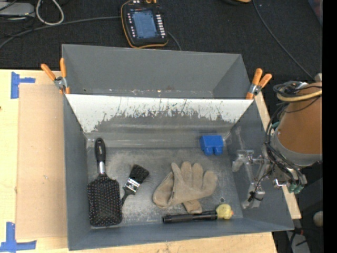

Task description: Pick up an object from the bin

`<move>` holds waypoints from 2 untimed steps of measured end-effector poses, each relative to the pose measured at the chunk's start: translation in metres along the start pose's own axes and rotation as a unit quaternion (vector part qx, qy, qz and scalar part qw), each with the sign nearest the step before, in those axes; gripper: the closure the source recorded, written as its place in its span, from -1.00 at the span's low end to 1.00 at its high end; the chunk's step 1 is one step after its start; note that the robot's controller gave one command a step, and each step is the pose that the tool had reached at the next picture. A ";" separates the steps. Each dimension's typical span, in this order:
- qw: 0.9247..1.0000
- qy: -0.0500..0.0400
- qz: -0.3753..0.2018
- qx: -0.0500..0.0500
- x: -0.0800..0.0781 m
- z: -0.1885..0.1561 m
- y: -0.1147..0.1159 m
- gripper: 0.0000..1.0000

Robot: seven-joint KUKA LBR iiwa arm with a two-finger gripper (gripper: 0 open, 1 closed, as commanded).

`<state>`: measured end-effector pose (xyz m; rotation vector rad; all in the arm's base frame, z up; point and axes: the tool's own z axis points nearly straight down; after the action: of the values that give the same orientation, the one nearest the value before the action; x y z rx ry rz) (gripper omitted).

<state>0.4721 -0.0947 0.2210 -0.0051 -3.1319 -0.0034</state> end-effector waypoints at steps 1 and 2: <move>1.000 -0.004 -0.002 0.001 -0.002 -0.003 0.001 -1.00; 0.998 -0.006 -0.058 0.001 -0.003 0.135 0.071 -1.00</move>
Offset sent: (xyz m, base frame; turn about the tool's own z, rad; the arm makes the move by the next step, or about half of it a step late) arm -0.0004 0.0789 -0.1510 -0.1286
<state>0.4736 -0.0238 0.0860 0.1766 -3.1394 -0.0012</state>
